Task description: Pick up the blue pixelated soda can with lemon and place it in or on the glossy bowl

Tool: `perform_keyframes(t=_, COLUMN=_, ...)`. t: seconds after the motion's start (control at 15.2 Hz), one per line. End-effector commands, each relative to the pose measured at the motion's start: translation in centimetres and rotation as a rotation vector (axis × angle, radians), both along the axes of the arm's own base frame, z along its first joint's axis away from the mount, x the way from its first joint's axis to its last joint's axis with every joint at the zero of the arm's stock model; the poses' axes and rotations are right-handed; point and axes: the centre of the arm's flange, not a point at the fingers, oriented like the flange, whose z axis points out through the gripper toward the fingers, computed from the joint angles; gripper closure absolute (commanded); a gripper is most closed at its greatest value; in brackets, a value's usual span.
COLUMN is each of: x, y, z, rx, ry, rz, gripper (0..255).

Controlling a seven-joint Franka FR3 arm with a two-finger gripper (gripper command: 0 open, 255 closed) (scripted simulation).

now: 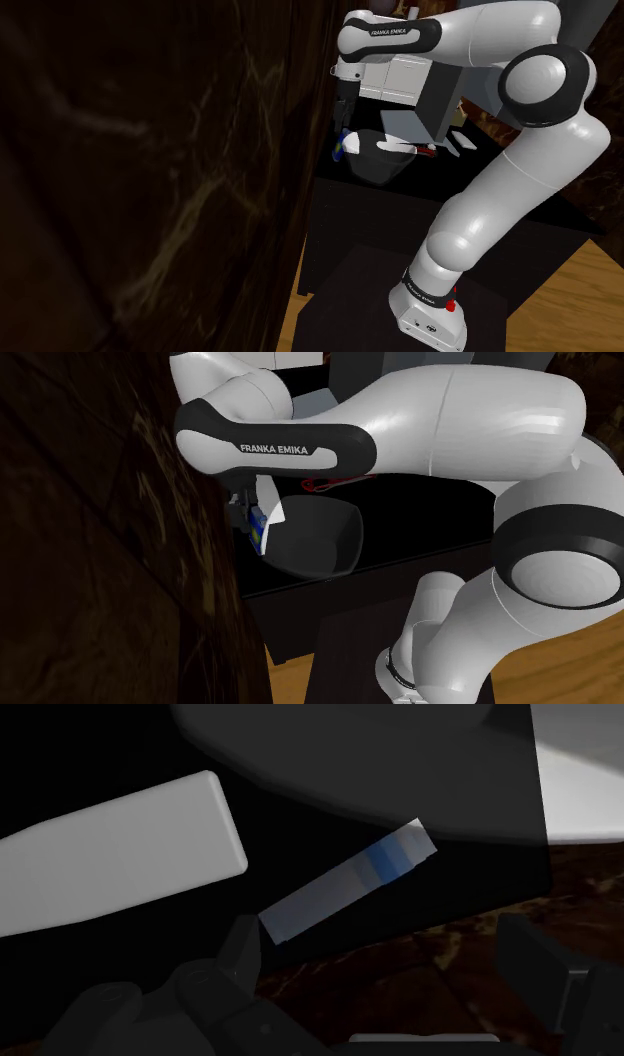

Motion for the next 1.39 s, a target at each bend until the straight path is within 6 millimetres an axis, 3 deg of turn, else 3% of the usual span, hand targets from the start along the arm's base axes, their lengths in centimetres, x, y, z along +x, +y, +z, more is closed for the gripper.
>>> perform_keyframes(t=0.0, x=0.7, y=0.4, z=-3.0, rx=0.002, ry=0.037, rz=0.005, gripper=0)
perform_keyframes(t=0.46, x=0.7, y=0.4, z=-3.0, rx=0.002, ry=0.037, rz=0.004, gripper=0)
perform_keyframes(t=0.53, x=0.6, y=0.2, z=-3.1, rx=0.002, ry=0.037, rz=0.004, gripper=255)
perform_keyframes(t=1.12, x=0.7, y=0.4, z=-3.0, rx=0.002, ry=0.037, rz=0.004, gripper=255)
perform_keyframes(t=1.32, x=0.6, y=0.4, z=-1.4, rx=0.002, ry=0.037, rz=0.005, gripper=255)
